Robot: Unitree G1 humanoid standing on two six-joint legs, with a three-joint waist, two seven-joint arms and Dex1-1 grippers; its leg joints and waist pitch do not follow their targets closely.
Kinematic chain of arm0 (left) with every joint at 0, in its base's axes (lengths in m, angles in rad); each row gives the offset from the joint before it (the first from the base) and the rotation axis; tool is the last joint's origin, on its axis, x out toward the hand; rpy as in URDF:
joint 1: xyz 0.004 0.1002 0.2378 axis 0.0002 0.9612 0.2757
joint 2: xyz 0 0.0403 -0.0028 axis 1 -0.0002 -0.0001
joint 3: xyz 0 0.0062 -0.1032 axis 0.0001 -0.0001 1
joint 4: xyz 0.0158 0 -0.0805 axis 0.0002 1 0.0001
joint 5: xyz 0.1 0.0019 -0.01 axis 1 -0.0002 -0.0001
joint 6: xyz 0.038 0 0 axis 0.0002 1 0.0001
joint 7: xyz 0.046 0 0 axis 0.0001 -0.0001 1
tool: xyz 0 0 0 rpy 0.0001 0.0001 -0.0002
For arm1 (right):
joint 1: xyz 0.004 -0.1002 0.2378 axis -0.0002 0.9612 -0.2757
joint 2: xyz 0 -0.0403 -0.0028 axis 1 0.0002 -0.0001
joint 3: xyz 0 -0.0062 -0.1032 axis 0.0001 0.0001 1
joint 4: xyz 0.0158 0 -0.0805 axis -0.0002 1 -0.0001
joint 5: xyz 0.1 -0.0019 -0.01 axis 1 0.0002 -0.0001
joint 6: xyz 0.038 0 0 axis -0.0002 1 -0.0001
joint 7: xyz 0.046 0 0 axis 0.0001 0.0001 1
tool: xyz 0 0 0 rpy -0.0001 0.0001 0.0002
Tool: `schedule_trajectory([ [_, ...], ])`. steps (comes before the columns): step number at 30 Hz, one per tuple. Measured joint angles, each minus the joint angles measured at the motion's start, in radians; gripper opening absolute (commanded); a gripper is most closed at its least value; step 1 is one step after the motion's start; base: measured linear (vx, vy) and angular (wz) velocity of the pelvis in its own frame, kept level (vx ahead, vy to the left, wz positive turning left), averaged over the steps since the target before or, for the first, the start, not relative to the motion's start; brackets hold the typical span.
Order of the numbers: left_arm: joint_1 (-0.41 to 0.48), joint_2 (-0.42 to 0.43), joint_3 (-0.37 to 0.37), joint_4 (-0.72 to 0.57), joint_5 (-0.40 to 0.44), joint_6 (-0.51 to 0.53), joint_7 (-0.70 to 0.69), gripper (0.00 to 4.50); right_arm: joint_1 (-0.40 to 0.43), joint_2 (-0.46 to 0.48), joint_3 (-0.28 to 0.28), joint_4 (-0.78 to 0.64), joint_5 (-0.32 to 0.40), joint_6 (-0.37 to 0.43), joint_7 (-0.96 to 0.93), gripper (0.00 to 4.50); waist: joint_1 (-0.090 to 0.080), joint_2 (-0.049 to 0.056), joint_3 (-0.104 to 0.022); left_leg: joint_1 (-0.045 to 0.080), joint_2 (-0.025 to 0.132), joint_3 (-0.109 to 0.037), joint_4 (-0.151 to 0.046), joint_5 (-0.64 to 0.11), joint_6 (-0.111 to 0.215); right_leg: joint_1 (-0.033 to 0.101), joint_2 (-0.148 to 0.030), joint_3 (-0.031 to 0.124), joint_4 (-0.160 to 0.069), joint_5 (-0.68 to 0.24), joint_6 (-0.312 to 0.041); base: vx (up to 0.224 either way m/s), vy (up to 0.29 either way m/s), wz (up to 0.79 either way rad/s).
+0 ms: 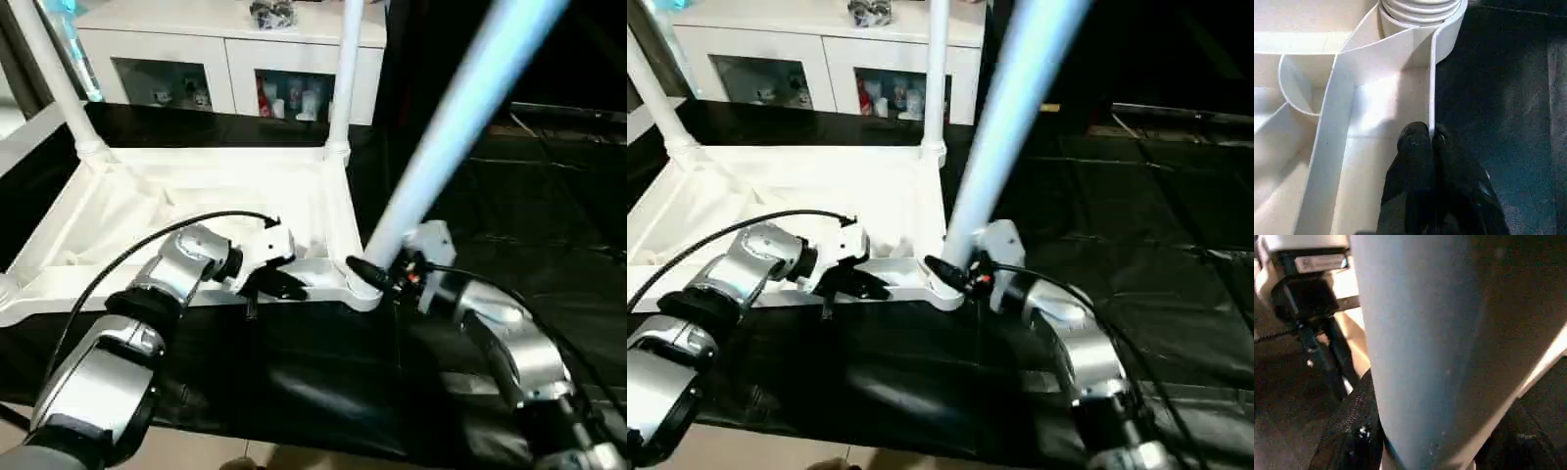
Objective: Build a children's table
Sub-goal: Insert table leg to table base
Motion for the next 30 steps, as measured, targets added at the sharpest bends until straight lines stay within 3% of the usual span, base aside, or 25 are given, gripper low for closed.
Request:
schedule_trajectory([
  [4,0.003,0.004,-0.001,0.000,0.003,-0.002,0.000,0.00,-0.035,0.001,0.003,0.051,-0.002,-0.010,0.044,1.91,-0.004,0.000,0.000,0.005,0.000,0.000,-0.003,0.000,0.000,0.004,0.000,0.000,-0.002,0.000,0.000,0.000,0.000,0.00],
  [13,0.044,0.036,-0.001,-0.074,-0.001,-0.019,-0.066,0.00,-0.023,-0.017,0.015,0.025,0.012,-0.011,0.133,1.91,-0.006,-0.002,-0.001,0.004,0.000,0.000,-0.007,0.000,0.000,0.005,0.001,0.000,-0.008,-0.001,0.000,0.000,0.000,0.00],
  [20,0.072,0.065,-0.024,-0.149,-0.006,-0.022,-0.139,0.00,-0.006,-0.047,0.028,-0.005,0.042,-0.011,0.258,1.91,0.005,-0.003,-0.001,0.004,-0.001,0.001,-0.015,0.000,0.000,0.006,0.000,-0.001,-0.018,-0.001,0.000,0.000,0.000,0.00],
  [30,0.068,0.054,-0.025,-0.144,0.005,-0.017,-0.129,0.00,-0.004,-0.044,0.031,-0.014,0.043,-0.005,0.257,1.91,0.009,-0.003,-0.001,0.007,-0.002,0.001,-0.020,0.000,0.000,0.007,0.000,-0.001,-0.019,-0.002,0.000,0.000,0.000,0.00],
])
